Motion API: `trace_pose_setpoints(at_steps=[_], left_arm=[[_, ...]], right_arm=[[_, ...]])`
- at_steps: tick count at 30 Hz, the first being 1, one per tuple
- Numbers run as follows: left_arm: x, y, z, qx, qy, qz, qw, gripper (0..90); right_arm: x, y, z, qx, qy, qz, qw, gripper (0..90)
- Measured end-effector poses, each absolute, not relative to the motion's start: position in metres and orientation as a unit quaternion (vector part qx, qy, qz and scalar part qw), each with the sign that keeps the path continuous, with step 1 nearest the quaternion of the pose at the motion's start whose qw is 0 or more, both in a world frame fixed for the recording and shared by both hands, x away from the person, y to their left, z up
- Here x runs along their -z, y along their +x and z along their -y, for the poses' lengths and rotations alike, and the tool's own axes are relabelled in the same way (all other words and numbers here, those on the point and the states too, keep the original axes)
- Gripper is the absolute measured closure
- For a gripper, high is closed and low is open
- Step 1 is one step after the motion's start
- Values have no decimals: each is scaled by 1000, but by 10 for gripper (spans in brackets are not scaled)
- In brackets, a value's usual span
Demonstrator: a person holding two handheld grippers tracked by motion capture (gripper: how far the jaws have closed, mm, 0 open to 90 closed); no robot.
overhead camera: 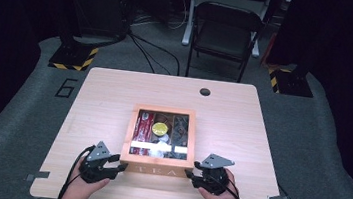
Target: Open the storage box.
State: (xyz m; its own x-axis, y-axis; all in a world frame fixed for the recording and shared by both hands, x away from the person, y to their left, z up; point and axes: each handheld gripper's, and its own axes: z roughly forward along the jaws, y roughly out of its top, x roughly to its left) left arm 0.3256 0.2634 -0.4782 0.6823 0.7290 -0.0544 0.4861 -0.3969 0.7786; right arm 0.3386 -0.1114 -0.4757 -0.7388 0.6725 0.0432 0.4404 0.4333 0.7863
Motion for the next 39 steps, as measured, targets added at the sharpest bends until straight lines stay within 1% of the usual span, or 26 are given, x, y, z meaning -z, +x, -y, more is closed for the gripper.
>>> trace_pose_setpoints(at_steps=[6,14,18,20,23,27,33,39], left_arm=[[477,325,-263,-158,822,-367,406,554],[474,323,-264,-154,818,-371,412,580],[473,321,-262,-170,819,-367,408,582],[472,321,-262,-158,817,-372,412,584],[471,322,-263,-157,816,-370,415,587],[470,322,-263,-155,809,-375,426,593],[463,324,-261,-163,802,-376,435,588],[456,326,-260,-169,797,-379,439,560]], right_arm=[[474,338,112,-422,331,-832,142,537],[474,337,112,-423,334,-830,143,538],[473,337,112,-420,335,-831,141,538],[473,337,112,-424,337,-828,142,538],[472,337,112,-426,334,-829,139,547],[469,337,111,-430,336,-825,148,550],[463,337,111,-438,336,-819,154,549],[456,339,113,-452,341,-811,149,543]])
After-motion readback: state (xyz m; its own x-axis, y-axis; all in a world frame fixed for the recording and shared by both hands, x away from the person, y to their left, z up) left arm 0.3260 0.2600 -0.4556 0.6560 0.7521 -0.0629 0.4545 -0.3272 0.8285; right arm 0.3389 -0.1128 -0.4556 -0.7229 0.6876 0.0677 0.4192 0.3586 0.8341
